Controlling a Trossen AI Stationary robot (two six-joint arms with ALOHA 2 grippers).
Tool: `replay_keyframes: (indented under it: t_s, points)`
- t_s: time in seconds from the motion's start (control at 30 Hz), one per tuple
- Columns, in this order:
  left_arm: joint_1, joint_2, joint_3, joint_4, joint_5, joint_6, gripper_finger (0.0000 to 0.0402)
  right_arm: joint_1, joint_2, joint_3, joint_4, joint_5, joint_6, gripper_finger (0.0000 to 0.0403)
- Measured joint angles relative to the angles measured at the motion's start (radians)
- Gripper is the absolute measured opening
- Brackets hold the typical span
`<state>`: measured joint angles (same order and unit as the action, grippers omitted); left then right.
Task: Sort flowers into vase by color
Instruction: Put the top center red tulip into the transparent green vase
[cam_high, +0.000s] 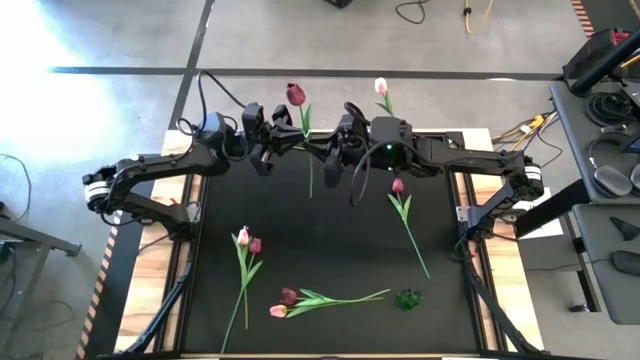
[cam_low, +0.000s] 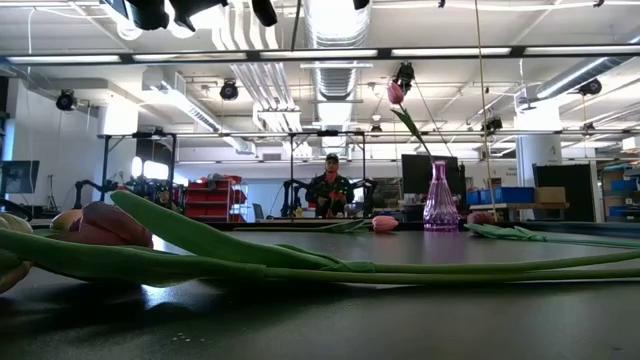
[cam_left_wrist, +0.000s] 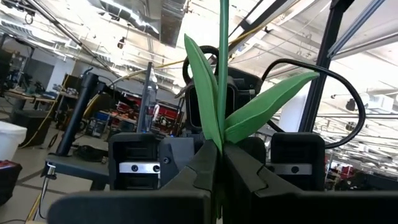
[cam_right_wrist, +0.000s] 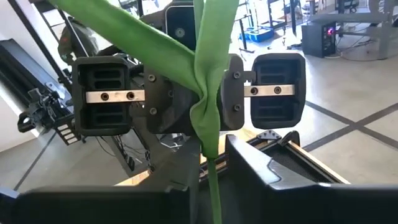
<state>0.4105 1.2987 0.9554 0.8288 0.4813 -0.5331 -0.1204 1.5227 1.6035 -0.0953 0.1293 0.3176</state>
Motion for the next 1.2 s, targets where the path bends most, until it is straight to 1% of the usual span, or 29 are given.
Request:
replay_keyframes:
  t_s: [0.13,0.27,0.37,0.43,0.53,0.67,0.8,0.97,1.07,1.2]
  points:
    - [-0.001,0.0,0.0,-0.002,0.003,-0.001,0.0001,0.0,0.0,0.0,-0.002,-0.005,-0.016,0.0019]
    - [-0.001,0.0,0.0,-0.002,0.005,-0.02,0.0015,0.0,-0.01,0.0,-0.011,-0.008,-0.03,0.0015]
    - [-0.001,0.0,0.0,-0.01,0.009,-0.026,0.0033,0.003,-0.042,0.0,-0.062,-0.005,-0.057,0.0014]
    - [-0.002,-0.001,0.0,-0.019,0.012,-0.027,0.0048,0.011,-0.078,0.0,-0.11,0.037,-0.085,0.0013]
    - [0.0,-0.003,0.0,-0.038,0.012,-0.008,0.0074,0.034,-0.143,0.0,-0.2,0.14,-0.121,0.0013]
    - [0.0,-0.005,0.0,-0.072,0.01,0.027,0.0108,0.09,-0.228,0.0,-0.331,0.252,-0.126,0.0013]
    - [0.01,-0.005,0.0,-0.098,0.011,0.053,0.0134,0.195,-0.299,0.0,-0.463,0.386,-0.071,0.0013]
    - [0.026,-0.005,0.0,-0.098,0.009,0.053,0.015,0.394,-0.334,0.0,-0.67,0.614,0.101,0.0013]
    - [0.036,-0.005,0.0,-0.099,0.008,0.053,0.0151,0.526,-0.339,0.0,-0.805,0.721,0.252,0.0013]
    - [0.052,-0.005,0.0,-0.136,0.008,0.053,0.0151,0.696,-0.325,0.0,-0.959,0.835,0.509,0.0013]
